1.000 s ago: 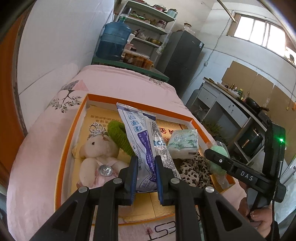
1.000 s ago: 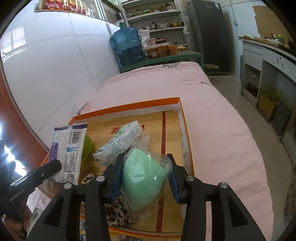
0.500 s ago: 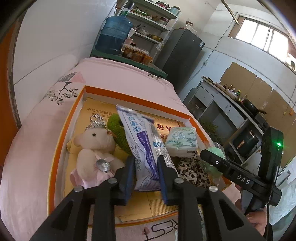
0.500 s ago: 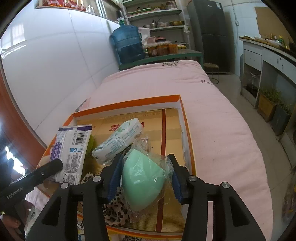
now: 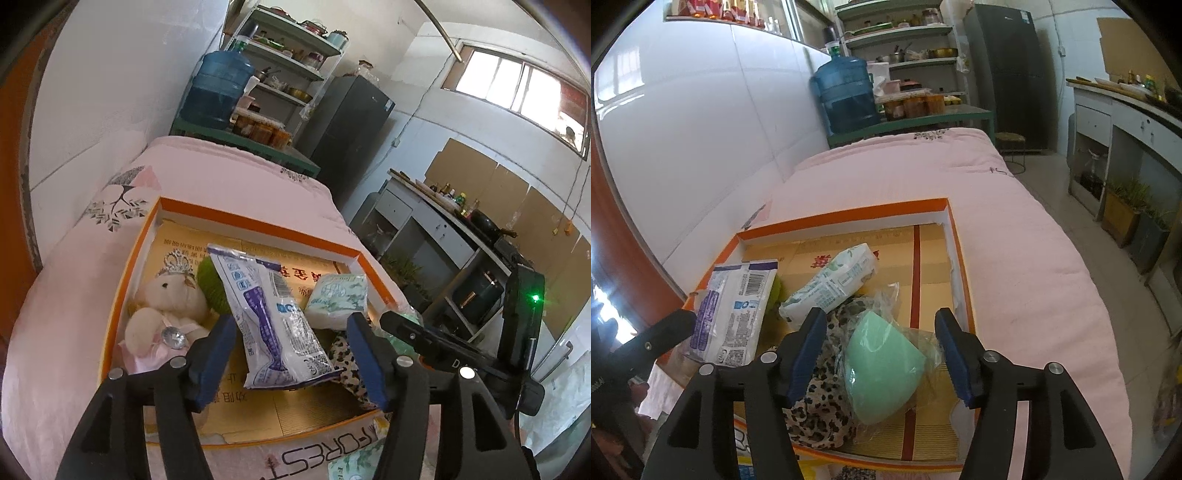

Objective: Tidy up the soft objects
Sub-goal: 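Lower the packet and sponge into the box and open both grippers, then move both open grippers back over the remaining items beside the box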

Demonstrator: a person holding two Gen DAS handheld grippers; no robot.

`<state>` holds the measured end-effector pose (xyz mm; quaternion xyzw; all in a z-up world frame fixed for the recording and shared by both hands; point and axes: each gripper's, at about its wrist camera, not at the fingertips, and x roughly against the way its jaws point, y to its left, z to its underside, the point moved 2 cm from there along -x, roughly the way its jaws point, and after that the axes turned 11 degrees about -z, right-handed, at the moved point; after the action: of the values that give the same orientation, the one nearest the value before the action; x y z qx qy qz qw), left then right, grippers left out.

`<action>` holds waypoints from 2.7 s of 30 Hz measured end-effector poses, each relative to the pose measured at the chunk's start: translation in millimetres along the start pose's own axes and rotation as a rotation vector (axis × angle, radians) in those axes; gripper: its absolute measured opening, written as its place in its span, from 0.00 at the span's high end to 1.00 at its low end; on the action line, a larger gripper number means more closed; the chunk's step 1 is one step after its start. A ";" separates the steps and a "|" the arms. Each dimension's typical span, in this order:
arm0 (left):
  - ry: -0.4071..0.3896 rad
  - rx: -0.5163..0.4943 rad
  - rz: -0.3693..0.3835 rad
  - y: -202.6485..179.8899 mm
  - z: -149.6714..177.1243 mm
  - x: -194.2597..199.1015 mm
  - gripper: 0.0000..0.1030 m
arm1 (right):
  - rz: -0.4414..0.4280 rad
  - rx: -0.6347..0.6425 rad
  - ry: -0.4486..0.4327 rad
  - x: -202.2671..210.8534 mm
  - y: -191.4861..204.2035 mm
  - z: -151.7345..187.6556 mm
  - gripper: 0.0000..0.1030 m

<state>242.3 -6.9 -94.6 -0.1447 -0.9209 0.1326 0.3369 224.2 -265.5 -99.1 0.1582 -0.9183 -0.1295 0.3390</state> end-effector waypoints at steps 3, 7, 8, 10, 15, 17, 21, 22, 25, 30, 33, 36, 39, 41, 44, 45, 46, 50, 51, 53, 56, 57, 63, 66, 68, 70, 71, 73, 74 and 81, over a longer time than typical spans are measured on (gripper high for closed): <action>-0.019 -0.002 -0.006 0.0 -1.2 4.7 0.40 | 0.001 0.001 -0.009 2.2 1.7 -0.7 0.39; -0.037 0.003 0.000 -1.8 -3.2 10.2 0.40 | -0.007 0.006 -0.025 7.6 3.4 -1.8 0.39; -0.041 0.004 0.000 -2.2 -3.8 11.6 0.40 | -0.008 0.008 -0.030 8.2 4.8 -1.8 0.39; -0.048 0.008 -0.002 -2.2 -4.3 13.9 0.40 | -0.009 0.013 -0.039 10.1 6.4 -2.0 0.39; -0.052 0.018 0.008 -2.3 -5.0 17.8 0.40 | -0.019 0.015 -0.077 15.4 8.5 -2.2 0.39; -0.065 0.012 0.001 -3.4 -5.3 20.7 0.40 | -0.023 0.014 -0.096 17.7 9.3 -2.4 0.39; -0.095 0.001 -0.013 -5.7 -6.6 27.7 0.40 | -0.034 0.020 -0.137 22.6 11.4 -2.2 0.39; -0.106 -0.003 -0.020 -6.4 -7.2 30.0 0.40 | -0.036 0.024 -0.145 23.7 12.3 -2.0 0.39; -0.145 -0.019 -0.050 -9.4 -8.9 38.7 0.40 | -0.042 0.037 -0.165 27.8 16.0 -1.3 0.39; -0.199 -0.046 -0.082 -16.4 -11.2 52.8 0.40 | -0.040 0.019 -0.156 30.3 21.2 -2.7 0.39; -0.215 -0.061 -0.082 -20.4 -11.5 58.6 0.40 | -0.034 0.021 -0.154 37.2 28.1 -3.9 0.39; -0.220 -0.069 -0.075 -24.3 -12.2 61.9 0.40 | -0.021 0.039 -0.144 46.6 37.9 -1.6 0.39; -0.225 -0.068 -0.067 -25.1 -12.0 65.4 0.40 | -0.020 0.046 -0.135 57.5 46.7 5.0 0.39; -0.234 -0.065 -0.070 -24.8 -12.4 67.7 0.40 | -0.024 0.042 -0.127 64.1 51.7 11.6 0.39; -0.241 -0.051 -0.073 -23.4 -11.8 72.0 0.40 | -0.021 0.042 -0.116 73.2 59.9 24.0 0.39; -0.241 -0.045 -0.071 -23.2 -11.8 73.4 0.40 | -0.019 0.044 -0.115 75.8 62.2 28.1 0.39; -0.243 -0.044 -0.070 -23.5 -12.0 74.4 0.40 | -0.015 0.046 -0.113 79.0 64.2 32.4 0.39; -0.270 -0.073 -0.096 -29.8 -10.0 82.5 0.40 | -0.013 0.049 -0.098 89.6 71.4 45.8 0.39; -0.273 -0.080 -0.100 -31.4 -9.1 84.5 0.40 | -0.013 0.050 -0.094 92.1 72.6 48.2 0.39; -0.272 -0.083 -0.104 -34.9 -6.3 88.7 0.40 | -0.009 0.055 -0.083 97.6 75.2 54.0 0.39; -0.255 -0.077 -0.106 -36.2 -1.6 92.7 0.40 | -0.010 0.054 -0.076 107.3 76.0 60.9 0.39; -0.247 -0.075 -0.106 -36.2 0.1 93.6 0.40 | -0.011 0.054 -0.075 109.3 75.5 62.5 0.39; -0.169 -0.041 -0.100 -32.3 14.1 106.3 0.40 | -0.023 0.064 -0.061 120.2 80.6 71.3 0.39; -0.168 -0.052 -0.123 -33.1 24.0 119.5 0.40 | -0.034 0.076 -0.069 123.8 87.4 72.0 0.39; -0.166 -0.052 -0.139 -31.5 29.9 127.3 0.40 | -0.045 0.087 -0.074 126.6 93.3 72.9 0.39; -0.168 -0.053 -0.151 -29.7 34.1 133.7 0.40 | -0.053 0.098 -0.075 129.0 97.9 74.0 0.39; -0.172 -0.057 -0.163 -28.5 36.9 138.2 0.40 | -0.055 0.107 -0.075 130.6 100.5 74.5 0.39; -0.182 -0.075 -0.190 -29.1 41.0 145.6 0.40 | -0.056 0.123 -0.076 133.2 105.0 75.6 0.39; -0.187 -0.084 -0.202 -29.6 42.0 148.3 0.40 | -0.056 0.132 -0.079 135.5 107.2 76.4 0.39; -0.181 -0.131 -0.269 -32.0 56.8 158.5 0.40 | -0.047 0.155 -0.083 146.5 111.9 85.5 0.39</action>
<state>83.3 11.7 -33.3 -0.0292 -0.9652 0.0383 0.2572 39.3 -207.2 -38.2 0.2002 -0.9349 -0.0724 0.2841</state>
